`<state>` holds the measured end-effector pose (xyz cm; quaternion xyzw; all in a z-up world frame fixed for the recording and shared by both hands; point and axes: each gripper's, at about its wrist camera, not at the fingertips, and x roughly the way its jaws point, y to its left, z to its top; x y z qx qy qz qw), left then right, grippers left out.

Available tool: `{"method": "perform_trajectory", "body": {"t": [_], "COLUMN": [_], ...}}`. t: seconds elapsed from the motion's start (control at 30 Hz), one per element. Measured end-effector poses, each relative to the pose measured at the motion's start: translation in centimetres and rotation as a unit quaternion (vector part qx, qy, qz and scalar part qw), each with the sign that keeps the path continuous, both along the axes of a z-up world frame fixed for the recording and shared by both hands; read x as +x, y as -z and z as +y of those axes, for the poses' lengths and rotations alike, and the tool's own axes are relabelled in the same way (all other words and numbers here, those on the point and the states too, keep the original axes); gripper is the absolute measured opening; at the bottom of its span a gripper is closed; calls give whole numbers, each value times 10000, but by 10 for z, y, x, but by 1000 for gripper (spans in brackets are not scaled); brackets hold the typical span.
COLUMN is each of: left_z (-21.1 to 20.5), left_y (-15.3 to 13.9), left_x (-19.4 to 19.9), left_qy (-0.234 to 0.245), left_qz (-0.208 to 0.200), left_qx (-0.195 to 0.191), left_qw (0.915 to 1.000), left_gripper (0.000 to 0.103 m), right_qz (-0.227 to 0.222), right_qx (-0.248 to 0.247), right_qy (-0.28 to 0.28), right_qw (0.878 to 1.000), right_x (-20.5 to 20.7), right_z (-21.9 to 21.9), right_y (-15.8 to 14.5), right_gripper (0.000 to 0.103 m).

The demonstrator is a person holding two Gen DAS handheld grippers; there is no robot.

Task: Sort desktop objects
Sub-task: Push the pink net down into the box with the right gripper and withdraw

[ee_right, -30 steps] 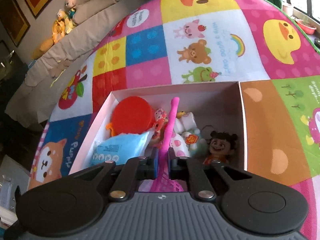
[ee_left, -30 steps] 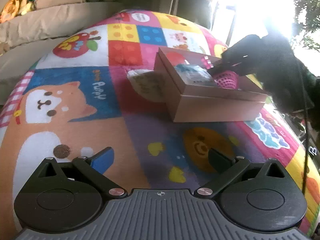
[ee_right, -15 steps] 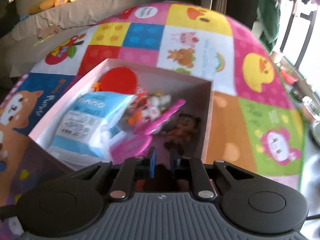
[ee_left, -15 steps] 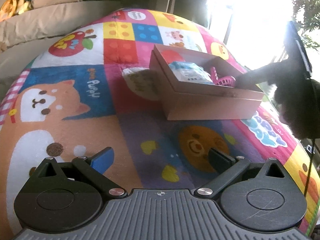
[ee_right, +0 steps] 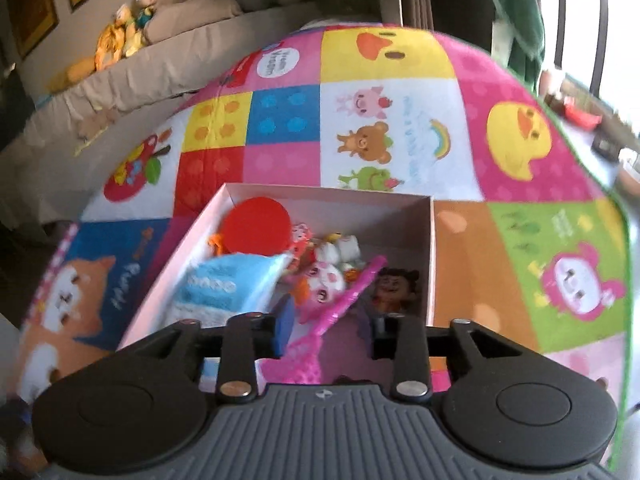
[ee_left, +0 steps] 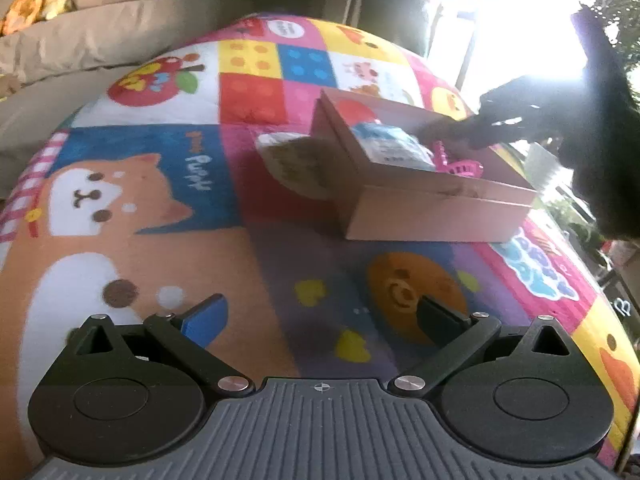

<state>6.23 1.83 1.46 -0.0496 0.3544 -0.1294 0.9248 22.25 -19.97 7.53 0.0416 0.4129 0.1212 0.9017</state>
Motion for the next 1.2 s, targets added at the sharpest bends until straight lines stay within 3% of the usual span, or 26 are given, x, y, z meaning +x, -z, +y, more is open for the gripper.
{"method": "perform_trajectory", "body": {"t": [0.13, 0.17, 0.23, 0.37, 0.57, 0.7, 0.83, 0.9, 0.97, 1.07, 1.13, 1.2], "left_z": [-4, -3, 1, 9, 7, 7, 8, 6, 3, -1, -3, -5], "left_y": [1, 1, 1, 4, 4, 4, 4, 4, 5, 3, 1, 0], "left_x": [-4, -5, -6, -1, -1, -1, 0, 0, -1, -4, -8, -11], "left_qy": [127, 118, 62, -118, -52, -38, -71, -44, -5, 40, 49, 28], "left_qz": [-5, -8, -1, 70, 74, 78, 84, 96, 108, 92, 13, -49], "left_qx": [22, 33, 37, 8, -45, -17, -43, -18, 11, 84, 200, 295], "left_qw": [9999, 9999, 10000, 9999, 9999, 10000, 9999, 9999, 9999, 9999, 9998, 9995], "left_gripper": [103, 103, 103, 103, 103, 103, 103, 103, 103, 103, 103, 103], "right_qz": [516, 494, 354, -300, -942, -622, -344, -195, -130, -352, -610, -893], "right_qx": [-94, -189, -128, 178, 989, 743, 537, 520, 280, 12, 130, 275], "right_qy": [426, 558, 367, -116, -543, -421, -657, -772, -719, -522, -471, -501], "right_qw": [9977, 9970, 9986, 9993, 9891, 9944, 9958, 9955, 9969, 9980, 9969, 9944], "right_x": [30, 32, 32, 14, 7, 15, 3, -5, -10, -27, -46, -72], "right_z": [9, 11, 14, 11, -9, -11, -9, -9, -7, -9, -15, -19], "right_y": [25, 28, 25, 3, -29, -29, -16, -7, 4, 5, -5, -17], "right_gripper": [33, 27, 15, 2, 2, 4, 4, 7, 19, 28, 28, 39]}}
